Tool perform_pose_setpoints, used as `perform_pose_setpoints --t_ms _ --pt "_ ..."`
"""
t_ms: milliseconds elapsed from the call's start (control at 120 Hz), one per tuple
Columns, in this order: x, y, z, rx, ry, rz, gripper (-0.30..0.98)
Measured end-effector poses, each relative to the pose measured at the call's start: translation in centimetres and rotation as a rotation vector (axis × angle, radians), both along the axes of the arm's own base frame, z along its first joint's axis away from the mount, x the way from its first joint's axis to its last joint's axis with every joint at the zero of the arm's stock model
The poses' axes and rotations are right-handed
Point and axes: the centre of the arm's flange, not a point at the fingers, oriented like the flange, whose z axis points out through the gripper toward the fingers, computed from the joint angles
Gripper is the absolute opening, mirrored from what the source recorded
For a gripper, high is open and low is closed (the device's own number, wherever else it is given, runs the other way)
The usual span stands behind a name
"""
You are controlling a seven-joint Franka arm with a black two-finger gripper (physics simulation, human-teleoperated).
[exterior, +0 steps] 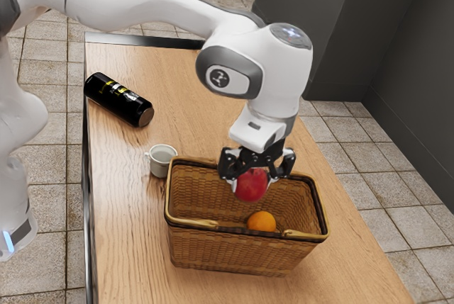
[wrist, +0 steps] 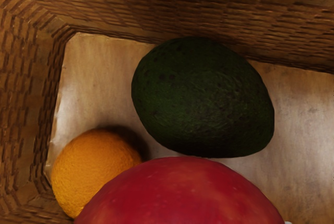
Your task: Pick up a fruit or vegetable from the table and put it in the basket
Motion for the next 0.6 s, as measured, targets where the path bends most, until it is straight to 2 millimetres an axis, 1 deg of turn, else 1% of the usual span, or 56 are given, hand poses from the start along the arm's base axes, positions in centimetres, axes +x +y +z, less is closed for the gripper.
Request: perform_pose_setpoints --t_ms 50,117,183,250,300,342,383,450,467,508,533,558,600 --pt "0.1 -0.5 -0.6 0.005 0.005 0.002 0.29" --pt "0.1 -0.8 -0.9 0.006 0.005 0.010 0.29" --pt "0.3 -0.9 -1.5 0.013 0.012 0.017 0.43" --pt "0.4 -0.9 -1.6 0.017 0.015 0.024 0.51" --pt "0.4 -0.8 -1.3 0.015 0.013 0.029 0.56" --pt "0.6 -0.9 -0.3 0.006 -0.002 0.032 0.59" --pt "0.7 -0.9 0.2 0.005 -0.005 0.036 0.62" --pt "0.6 -0.9 1.9 -0.008 -0.025 0.038 0.64" --pt "0.6 -0.9 2.7 -0.012 -0.034 0.039 0.65" --pt "0.7 -0.7 5.4 -0.020 -0.069 0.043 0.66" --pt "0.8 -0.3 6.9 -0.021 -0.085 0.049 0.66" --pt "1.0 0.5 7.8 -0.018 -0.092 0.062 0.67" --pt "2.0 2.8 8.5 -0.007 -0.094 0.101 0.67"
